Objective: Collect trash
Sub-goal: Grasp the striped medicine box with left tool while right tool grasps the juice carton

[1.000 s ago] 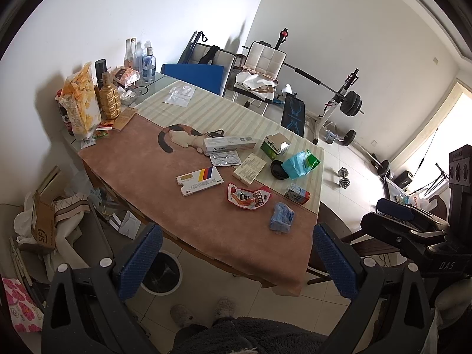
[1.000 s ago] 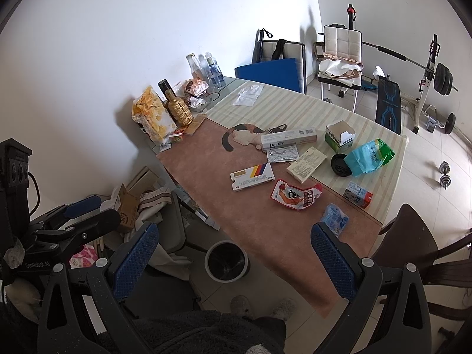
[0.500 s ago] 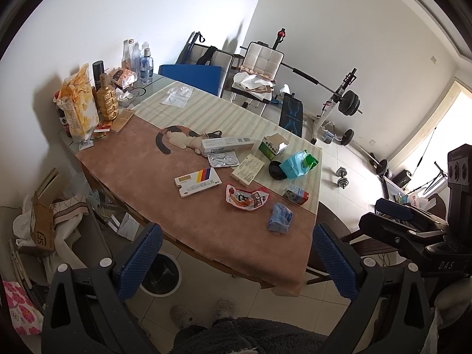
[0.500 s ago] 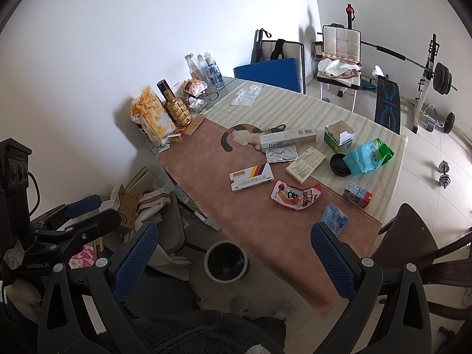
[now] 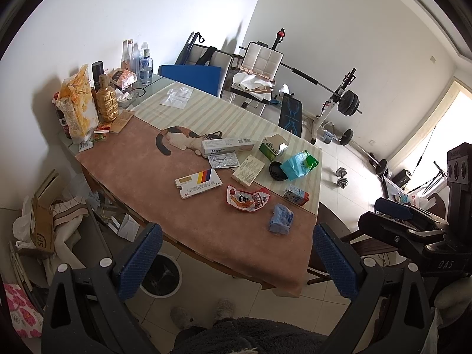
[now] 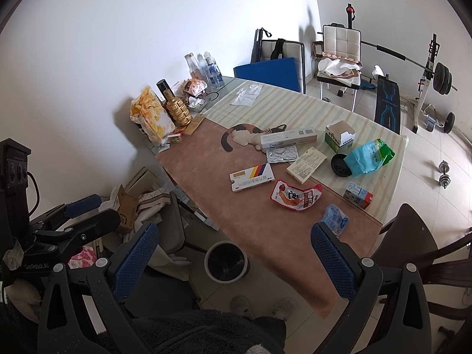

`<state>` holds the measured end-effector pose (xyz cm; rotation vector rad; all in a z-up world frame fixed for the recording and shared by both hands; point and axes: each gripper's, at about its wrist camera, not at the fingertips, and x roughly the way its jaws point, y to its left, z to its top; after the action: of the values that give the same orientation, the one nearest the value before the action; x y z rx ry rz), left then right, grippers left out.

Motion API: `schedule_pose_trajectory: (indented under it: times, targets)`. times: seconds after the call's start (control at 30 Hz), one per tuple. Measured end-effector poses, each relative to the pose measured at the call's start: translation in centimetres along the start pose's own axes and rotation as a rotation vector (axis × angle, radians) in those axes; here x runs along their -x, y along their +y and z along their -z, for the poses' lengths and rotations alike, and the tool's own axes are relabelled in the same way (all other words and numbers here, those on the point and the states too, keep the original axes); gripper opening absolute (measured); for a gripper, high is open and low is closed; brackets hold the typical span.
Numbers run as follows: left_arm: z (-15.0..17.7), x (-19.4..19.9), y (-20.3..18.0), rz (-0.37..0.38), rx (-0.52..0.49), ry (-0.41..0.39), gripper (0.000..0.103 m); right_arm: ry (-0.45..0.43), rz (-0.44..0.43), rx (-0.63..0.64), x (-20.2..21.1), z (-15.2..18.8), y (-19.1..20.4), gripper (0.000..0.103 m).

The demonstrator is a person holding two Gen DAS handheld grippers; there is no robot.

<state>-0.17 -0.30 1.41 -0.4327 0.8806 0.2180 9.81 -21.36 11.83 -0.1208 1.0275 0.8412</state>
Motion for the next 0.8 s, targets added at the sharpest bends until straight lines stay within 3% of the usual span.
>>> schedule_pose_trajectory:
  times: [0.13,0.17,0.23,0.33,0.43,0.47,0.53,0.57,0.6,0.8]
  targets:
    - [-1.1,0.2,-0.2,-0.017,-0.003,0.001,0.103,-0.014,0.010,-0.026,0.2,-0.9,0.2,0.103]
    - [-1.5,-0.1,-0.4,-0.081,-0.011,-0.012,0.103,-0.022,0.021,-0.049,0.4,-1.3,0.0,0.103]
    - [-1.5,-0.1,-0.3,-0.093,-0.010,-0.017,0.103,-0.041,0.062,-0.103,0.0,-2.1,-0.9,0.103]
    - [-2.4,-1.9,-0.2,-0.202,-0.018,-0.021,0.103,-0.047,0.160,-0.189,-1.0,-2.3,-3.4,0.103]
    - [-3.5,-5.7,0.0,-0.252,-0.016,0.036,0.103,-0.014,0.257,-0.295,-3.5,-2.0,-7.6,0.103]
    - [-4.2,-9.5,0.0,-0.273,-0.001,0.098,0.103,0.002,0.283,-0.341,-4.8,-1.9,-9.5,0.103]
    - [-4.3,-10.9,0.0,-0.284,0.000,0.121,0.103,0.042,0.316,-0.382,-7.4,-1.6,-12.7,0.103]
    - [-4.8,-15.0,-0.2,-0.322,-0.013,0.182,0.103,0.072,0.336,-0.394,-9.0,-1.6,-14.5,0.103]
    - [-4.4,-15.7,0.0,-0.326,-0.015,0.188,0.103,0.102,0.362,-0.393,-10.8,-1.8,-16.4,0.103]
    - [-6.2,-29.5,0.0,-0.525,-0.209,0.357,0.103,0.318,0.464,-0.245,-22.6,-3.7,-25.2,0.103]
